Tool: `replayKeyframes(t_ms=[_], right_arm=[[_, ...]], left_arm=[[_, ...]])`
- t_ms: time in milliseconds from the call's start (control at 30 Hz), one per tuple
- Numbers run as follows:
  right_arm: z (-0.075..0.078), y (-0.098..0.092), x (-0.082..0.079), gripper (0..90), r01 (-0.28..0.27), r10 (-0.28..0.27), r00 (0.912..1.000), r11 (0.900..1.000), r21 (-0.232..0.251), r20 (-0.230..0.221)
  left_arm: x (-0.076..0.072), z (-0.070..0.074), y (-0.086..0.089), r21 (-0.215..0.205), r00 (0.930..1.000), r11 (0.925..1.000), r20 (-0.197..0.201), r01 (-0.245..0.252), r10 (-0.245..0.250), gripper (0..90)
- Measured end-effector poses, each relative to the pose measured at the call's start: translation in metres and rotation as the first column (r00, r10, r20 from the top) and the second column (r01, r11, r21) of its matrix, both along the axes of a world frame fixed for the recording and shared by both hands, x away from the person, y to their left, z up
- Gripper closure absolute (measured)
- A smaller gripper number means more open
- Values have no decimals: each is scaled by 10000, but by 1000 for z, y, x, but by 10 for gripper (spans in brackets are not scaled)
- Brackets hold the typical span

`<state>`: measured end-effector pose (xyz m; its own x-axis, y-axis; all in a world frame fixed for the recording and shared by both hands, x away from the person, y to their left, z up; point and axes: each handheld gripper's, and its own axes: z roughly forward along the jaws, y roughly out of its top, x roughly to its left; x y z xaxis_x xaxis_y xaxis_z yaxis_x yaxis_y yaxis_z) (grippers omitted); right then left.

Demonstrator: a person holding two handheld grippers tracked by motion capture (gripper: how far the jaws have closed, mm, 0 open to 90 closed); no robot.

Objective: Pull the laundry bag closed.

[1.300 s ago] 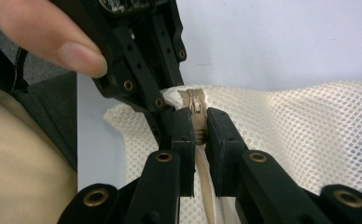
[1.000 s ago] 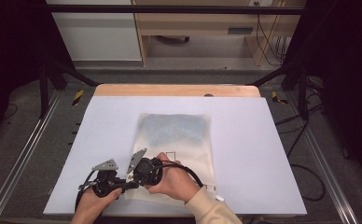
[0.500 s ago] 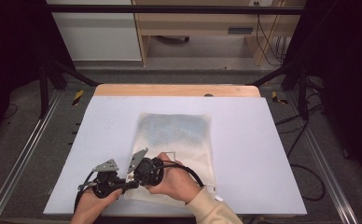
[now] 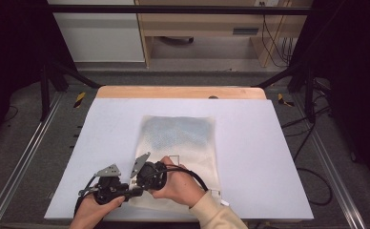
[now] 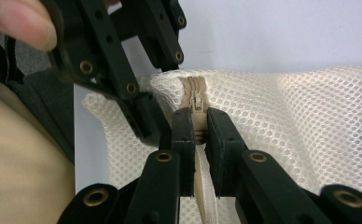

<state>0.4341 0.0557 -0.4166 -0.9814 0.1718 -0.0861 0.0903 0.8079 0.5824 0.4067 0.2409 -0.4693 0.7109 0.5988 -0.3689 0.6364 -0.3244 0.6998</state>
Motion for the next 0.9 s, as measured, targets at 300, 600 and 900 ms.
replayKeyframes(t_ms=[300,600,900], right_arm=[[-4,0,0,824,25,-25,10000,10000,-84,92],[-7,-2,0,824,64,-63,10000,9993,-363,32],[-7,-3,-2,826,134,-129,9998,9991,-399,128]], left_arm=[[5,-1,2,-50,9998,9999,-190,93,-94,841],[3,1,1,17,9998,10000,-172,83,-82,849],[2,7,2,120,10000,9999,-69,40,-39,852]])
